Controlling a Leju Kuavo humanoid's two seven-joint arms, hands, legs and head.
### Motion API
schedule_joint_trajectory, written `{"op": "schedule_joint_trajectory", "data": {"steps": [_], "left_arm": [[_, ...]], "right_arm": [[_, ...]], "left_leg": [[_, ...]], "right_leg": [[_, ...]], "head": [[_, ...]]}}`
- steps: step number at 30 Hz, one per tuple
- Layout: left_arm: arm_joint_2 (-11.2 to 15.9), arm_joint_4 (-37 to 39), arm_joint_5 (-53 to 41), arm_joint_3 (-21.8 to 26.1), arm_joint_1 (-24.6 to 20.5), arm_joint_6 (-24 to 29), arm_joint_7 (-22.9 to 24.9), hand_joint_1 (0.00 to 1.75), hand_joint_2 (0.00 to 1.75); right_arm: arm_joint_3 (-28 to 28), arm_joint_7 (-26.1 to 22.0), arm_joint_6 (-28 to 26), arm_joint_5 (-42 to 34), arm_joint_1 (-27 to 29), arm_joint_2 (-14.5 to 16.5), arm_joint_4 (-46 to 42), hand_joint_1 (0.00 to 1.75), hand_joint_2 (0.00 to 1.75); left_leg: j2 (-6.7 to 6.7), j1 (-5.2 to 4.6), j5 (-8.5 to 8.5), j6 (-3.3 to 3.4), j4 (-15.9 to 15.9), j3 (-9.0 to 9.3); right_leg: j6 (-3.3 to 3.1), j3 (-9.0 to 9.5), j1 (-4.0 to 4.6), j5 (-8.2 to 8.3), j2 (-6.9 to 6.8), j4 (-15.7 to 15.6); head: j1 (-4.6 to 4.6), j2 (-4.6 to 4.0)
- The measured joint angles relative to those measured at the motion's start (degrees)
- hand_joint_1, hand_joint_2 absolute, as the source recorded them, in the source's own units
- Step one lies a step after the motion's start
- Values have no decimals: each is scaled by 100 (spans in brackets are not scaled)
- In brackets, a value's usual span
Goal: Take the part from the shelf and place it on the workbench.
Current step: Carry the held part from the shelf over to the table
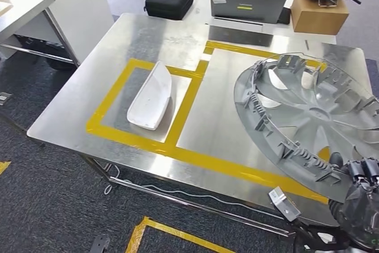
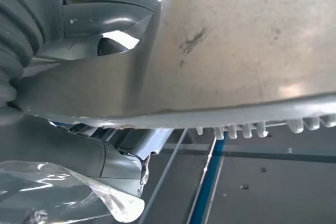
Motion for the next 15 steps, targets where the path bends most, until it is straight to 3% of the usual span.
{"op": "schedule_joint_trajectory", "data": {"steps": [2, 3, 5, 7, 9, 11, 13, 14, 15], "left_arm": [[9, 0, -1, 0, -4, 4, 0, 0, 175], [14, 0, -3, 0, -2, 6, 0, 0, 175], [19, 0, -15, -2, -5, 10, 1, 0, 175], [10, -1, -32, -5, -19, 12, 1, 0, 175], [3, -2, -39, -7, -28, 14, 1, 0, 175], [-2, -2, -41, -8, -19, 15, 1, 0, 175], [-2, -2, -52, -9, -4, 13, 3, 0, 175], [-2, -2, -62, -9, -4, 12, 3, 0, 175], [-4, -2, -71, -9, -8, 10, 4, 0, 175]], "right_arm": [[-2, 1, 0, 0, -1, 0, 6, 175, 175], [-2, -1, 0, 0, -7, 0, 9, 175, 175], [-2, -7, 0, -2, -14, 0, 16, 175, 175], [-8, -22, 0, -1, -2, 0, 18, 175, 175], [-11, -38, 0, -2, 1, 0, 20, 175, 175], [-9, -52, 0, -4, -22, 0, 28, 175, 175], [-12, -76, 0, -4, -33, 0, 49, 175, 175], [-19, -99, 1, -4, -28, 0, 63, 175, 175], [-28, -126, 1, -2, -23, 0, 78, 175, 175]], "left_leg": [[-214, 2, 443, 81, -735, 297], [-341, 6, 576, 112, -1047, 417], [-472, 4, 601, 138, -1310, 513], [-364, 13, 604, 147, -1400, 532], [-229, 41, 640, 183, -1472, 552], [-87, 46, 651, 210, -1497, 560], [48, 43, 646, 213, -1494, 558], [97, 44, 641, 208, -1493, 559], [139, 47, 635, 198, -1490, 563]], "right_leg": [[6, 8, 12, 0, 157, 9], [17, -4, 12, 4, 229, 19], [67, -67, -10, 27, 352, 33], [136, -140, -27, 46, 406, 33], [192, -274, -7, -88, 144, 225], [242, -589, -8, -412, -193, 851], [299, -916, -43, -645, -288, 1523], [324, -954, -65, -620, -304, 1610], [344, -871, -87, -494, -321, 1469]], "head": [[4, 0], [5, 0], [-8, 0], [-28, 0], [-4, 0], [26, 0], [28, 0], [29, 0], [29, 0]]}}
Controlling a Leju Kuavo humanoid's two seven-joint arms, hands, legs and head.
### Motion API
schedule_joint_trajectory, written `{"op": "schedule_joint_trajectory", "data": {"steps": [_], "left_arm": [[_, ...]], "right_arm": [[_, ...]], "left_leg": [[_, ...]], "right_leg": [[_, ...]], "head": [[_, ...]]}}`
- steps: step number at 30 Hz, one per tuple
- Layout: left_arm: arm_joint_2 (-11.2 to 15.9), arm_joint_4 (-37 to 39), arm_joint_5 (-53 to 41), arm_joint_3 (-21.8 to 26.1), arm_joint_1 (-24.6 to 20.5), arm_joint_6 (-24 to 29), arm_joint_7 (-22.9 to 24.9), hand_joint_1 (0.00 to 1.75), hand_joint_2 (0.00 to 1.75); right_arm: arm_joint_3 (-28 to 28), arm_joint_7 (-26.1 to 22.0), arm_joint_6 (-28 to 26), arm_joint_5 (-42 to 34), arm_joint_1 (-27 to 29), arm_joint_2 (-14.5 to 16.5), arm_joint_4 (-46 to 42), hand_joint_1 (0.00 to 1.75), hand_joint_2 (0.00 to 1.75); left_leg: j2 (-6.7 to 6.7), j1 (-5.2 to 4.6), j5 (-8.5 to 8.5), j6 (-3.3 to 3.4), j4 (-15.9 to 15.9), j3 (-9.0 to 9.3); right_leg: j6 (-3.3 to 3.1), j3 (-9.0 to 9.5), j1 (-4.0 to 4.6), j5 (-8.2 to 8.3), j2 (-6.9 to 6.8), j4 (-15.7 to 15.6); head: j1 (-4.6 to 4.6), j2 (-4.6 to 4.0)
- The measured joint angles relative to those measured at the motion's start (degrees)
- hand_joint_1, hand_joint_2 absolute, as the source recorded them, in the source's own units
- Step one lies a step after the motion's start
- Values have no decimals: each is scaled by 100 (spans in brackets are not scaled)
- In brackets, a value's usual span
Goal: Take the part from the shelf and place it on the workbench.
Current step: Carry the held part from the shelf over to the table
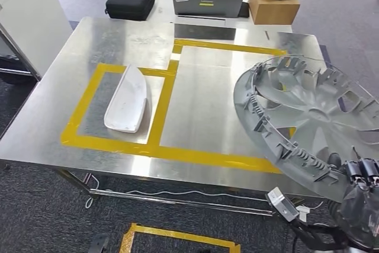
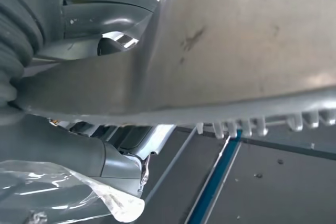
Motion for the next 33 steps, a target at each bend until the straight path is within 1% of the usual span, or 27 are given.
{"op": "schedule_joint_trajectory", "data": {"steps": [1, 2, 3, 4, 5, 6, 8, 9, 10, 13, 14, 17, 19, 23, 26, 33], "left_arm": [[-3, 0, -5, 0, -7, -2, 1, 0, 175], [-4, 0, -8, 0, -15, -3, 1, 0, 175], [-5, 0, -9, 0, -21, -4, 1, 0, 175], [-4, 0, -10, 0, -24, -4, 1, 0, 175], [2, 0, -13, 0, -24, -4, 1, 0, 175], [7, 0, -17, 0, -23, -3, 2, 0, 175], [17, 0, -26, 0, -20, -1, 3, 0, 175], [17, 0, -29, 0, -21, 1, 3, 0, 175], [17, 0, -30, 0, -23, 3, 3, 0, 175], [17, 0, -33, 0, -25, 3, 5, 0, 175], [17, 0, -34, 0, -24, 3, 9, 0, 175], [17, 0, -45, 0, -25, -2, 22, 0, 175], [21, 0, -67, 0, -24, -20, 31, 0, 175], [55, 0, -114, 0, -23, -94, 50, 0, 175], [109, 0, -140, 1, -22, -137, 79, 0, 175], [201, 0, -146, 4, -21, -168, 105, 0, 175]], "right_arm": [[-10, -32, 0, 1, 4, 0, 12, 175, 175], [-19, -62, 1, 2, 4, 0, 23, 175, 175], [-23, -91, 0, 1, 1, 0, 31, 175, 175], [-26, -113, 1, 0, -2, 0, 38, 175, 175], [-31, -131, 1, -1, -4, 0, 45, 175, 175], [-40, -144, 1, -1, -3, 0, 53, 175, 175], [-70, -162, 1, 1, 4, 0, 69, 175, 175], [-85, -171, 1, 1, 5, 0, 75, 175, 175], [-98, -178, 1, 1, 5, 0, 79, 175, 175], [-123, -188, 0, 1, 4, 0, 89, 175, 175], [-131, -186, 0, 1, 4, 0, 99, 175, 175], [-146, -107, 0, 1, 11, 0, 155, 175, 175], [-154, -15, 1, 1, 23, 0, 231, 175, 175], [-243, -103, 1, 1, 0, 9, 549, 175, 175], [-435, -208, 1, 1, -82, 11, 922, 175, 175], [-770, -198, 0, 1, -247, 9, 1473, 175, 175]], "left_leg": [[27, 3, -9, -16, 5, 8], [43, 0, -20, -42, 12, 14], [52, -11, -33, -73, 32, 14], [55, -25, -42, -105, 49, 11], [54, -40, -49, -106, 67, 5], [52, -47, -51, -85, 80, 2], [49, -45, -40, -18, 72, 9], [50, -41, -31, -9, 59, 15], [50, -37, -23, -12, 44, 20], [50, -22, 0, -59, 7, 32], [50, -17, 6, -85, 0, 32], [50, -2, 9, -173, -10, 32], [50, 2, 9, -203, -12, 31], [50, -3, 7, -214, -9, 30], [50, -10, 5, -218, 0, 25], [49, -19, 4, -216, 12, 18]], "right_leg": [[14, 205, -21, 196, -26, -365], [24, 442, -33, 346, -64, -789], [12, 653, -35, 446, -89, -1150], [-7, 792, -35, 486, -109, -1383], [-25, 845, -30, 473, -118, -1467], [-46, 860, -25, 482, -109, -1482], [-54, 858, -16, 489, -104, -1484], [-63, 858, -8, 486, -101, -1483], [-75, 858, -1, 482, -100, -1481], [-117, 857, 18, 473, -105, -1477], [-127, 855, 23, 473, -107, -1475], [-138, 852, 36, 471, -109, -1470], [-140, 852, 39, 471, -110, -1469], [-145, 854, 37, 475, -109, -1468], [-145, 856, 31, 477, -114, -1469], [-144, 854, 21, 484, -116, -1469]], "head": [[0, 0], [1, 0], [-1, 0], [-5, 0], [-9, 0], [-16, 0], [-20, 0], [-21, 0], [-20, 0], [-20, 0], [-19, 0], [-17, 0], [-16, 0], [-15, 0], [-14, 0], [-15, 0]]}}
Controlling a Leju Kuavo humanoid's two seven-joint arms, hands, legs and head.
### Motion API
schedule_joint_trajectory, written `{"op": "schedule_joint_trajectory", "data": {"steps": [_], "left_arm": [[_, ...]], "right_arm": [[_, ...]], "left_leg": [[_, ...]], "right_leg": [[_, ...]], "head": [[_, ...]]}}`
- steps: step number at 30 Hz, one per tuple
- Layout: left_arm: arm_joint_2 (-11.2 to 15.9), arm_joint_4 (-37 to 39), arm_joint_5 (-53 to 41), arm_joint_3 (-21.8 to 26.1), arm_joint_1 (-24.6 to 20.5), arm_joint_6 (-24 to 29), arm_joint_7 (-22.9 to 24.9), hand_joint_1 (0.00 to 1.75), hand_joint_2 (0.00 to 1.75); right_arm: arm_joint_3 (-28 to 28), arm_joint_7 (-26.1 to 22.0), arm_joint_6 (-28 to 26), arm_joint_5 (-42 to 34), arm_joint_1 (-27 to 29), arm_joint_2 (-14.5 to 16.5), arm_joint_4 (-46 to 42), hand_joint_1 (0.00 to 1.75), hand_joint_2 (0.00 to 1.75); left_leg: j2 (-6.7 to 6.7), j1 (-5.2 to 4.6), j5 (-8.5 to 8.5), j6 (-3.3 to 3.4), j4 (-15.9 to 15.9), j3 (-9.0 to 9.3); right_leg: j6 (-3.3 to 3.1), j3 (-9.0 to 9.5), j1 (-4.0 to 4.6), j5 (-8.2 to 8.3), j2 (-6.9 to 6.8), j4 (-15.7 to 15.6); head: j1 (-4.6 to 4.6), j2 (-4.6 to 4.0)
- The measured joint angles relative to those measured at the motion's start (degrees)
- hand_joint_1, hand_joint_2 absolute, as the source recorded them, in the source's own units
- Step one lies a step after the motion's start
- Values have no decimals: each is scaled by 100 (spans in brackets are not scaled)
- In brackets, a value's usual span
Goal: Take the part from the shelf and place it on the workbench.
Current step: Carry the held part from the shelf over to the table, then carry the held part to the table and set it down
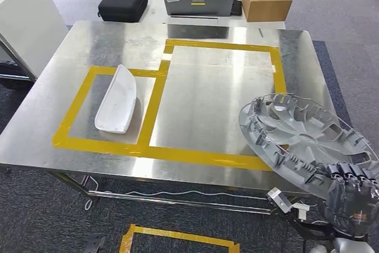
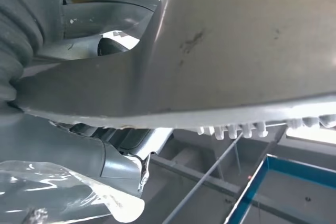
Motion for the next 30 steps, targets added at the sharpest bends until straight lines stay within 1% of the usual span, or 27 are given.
{"op": "schedule_joint_trajectory", "data": {"steps": [6, 8, 10, 14, 17, 22, 30], "left_arm": [[13, 0, -2, 0, 2, -4, 0, 0, 175], [20, 0, -14, 0, 1, -34, 4, 0, 175], [27, 0, -51, 0, -3, -78, 14, 0, 175], [30, 0, -108, 0, -12, -110, 28, 0, 175], [39, 0, -109, 0, -18, -111, 28, 0, 175], [41, 0, -109, 0, -23, -113, 30, 0, 175], [43, 0, -109, 0, -27, -113, 33, 0, 175]], "right_arm": [[-87, 55, 0, 0, -50, -9, 200, 175, 175], [-160, 125, 0, -1, -95, -97, 310, 175, 175], [-238, 309, 0, -2, -162, -337, 480, 175, 175], [-272, 765, 0, -5, -291, -983, 809, 175, 175], [-297, 826, 0, -7, -345, -1244, 950, 175, 175], [-293, 820, 0, -4, -367, -1433, 1088, 175, 175], [-286, 822, 0, -4, -375, -1552, 1182, 175, 175]], "left_leg": [[0, -1, 0, 0, 0, 0], [0, -1, 0, 0, 0, 0], [0, -2, 0, 1, 1, -1], [0, -12, 0, 1, 5, -4], [1, -17, -2, 5, 7, -3], [0, -16, -2, 6, 7, -4], [0, -17, -2, 6, 7, -5]], "right_leg": [[0, -2, -1, 0, 0, 0], [0, -2, -1, 0, 0, 0], [2, -1, -2, 1, -1, 0], [10, -1, -13, 7, -2, 0], [15, -3, -21, 10, 4, -1], [15, -5, -21, 10, 1, 0], [16, -4, -20, 10, 2, 0]], "head": [[-1, 0], [-1, 0], [-2, 0], [1, 0], [1, 0], [-1, 0], [0, 0]]}}
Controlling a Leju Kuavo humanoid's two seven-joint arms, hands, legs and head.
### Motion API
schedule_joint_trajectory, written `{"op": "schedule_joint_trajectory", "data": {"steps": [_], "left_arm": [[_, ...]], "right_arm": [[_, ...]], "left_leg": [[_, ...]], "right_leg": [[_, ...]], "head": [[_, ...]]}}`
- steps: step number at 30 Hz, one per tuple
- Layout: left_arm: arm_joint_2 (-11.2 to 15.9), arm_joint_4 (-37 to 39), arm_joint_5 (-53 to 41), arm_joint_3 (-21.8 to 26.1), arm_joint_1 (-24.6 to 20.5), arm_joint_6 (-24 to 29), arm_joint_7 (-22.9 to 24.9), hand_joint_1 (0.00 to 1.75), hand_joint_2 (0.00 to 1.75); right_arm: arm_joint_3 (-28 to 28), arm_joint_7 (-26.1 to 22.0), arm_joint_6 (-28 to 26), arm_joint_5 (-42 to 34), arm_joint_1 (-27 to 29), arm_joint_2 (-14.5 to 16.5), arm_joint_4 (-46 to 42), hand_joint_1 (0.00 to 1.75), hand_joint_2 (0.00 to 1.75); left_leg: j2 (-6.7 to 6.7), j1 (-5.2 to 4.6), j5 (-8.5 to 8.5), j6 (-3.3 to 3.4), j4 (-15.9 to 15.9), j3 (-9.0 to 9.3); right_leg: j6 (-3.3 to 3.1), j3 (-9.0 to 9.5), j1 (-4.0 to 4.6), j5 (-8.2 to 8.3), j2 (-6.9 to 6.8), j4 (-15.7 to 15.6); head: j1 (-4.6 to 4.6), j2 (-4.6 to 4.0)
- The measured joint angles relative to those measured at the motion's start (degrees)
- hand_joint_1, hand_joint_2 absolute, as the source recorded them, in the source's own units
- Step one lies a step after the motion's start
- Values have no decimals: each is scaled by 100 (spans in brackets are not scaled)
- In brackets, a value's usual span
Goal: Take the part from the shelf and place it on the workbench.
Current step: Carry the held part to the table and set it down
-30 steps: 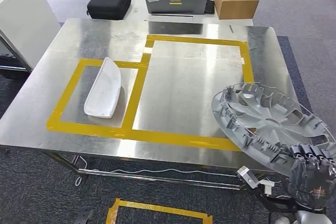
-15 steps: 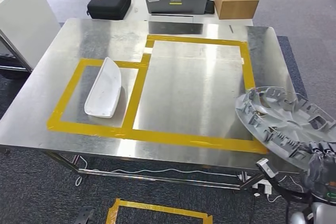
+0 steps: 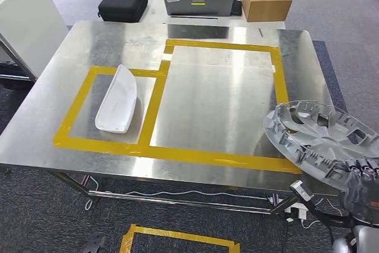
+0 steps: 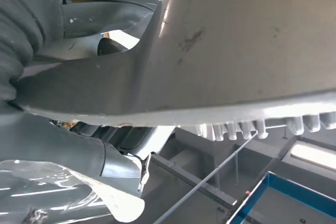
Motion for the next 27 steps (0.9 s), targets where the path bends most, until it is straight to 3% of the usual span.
{"op": "schedule_joint_trajectory", "data": {"steps": [27], "left_arm": [[0, 0, 0, 1, -1, 0, 0, 0, 175]], "right_arm": [[6, 0, 0, 0, -4, -44, 44, 175, 175]], "left_leg": [[0, -2, 0, 0, 0, -1]], "right_leg": [[0, 0, -1, 0, 0, 0]], "head": [[-1, 0]]}}
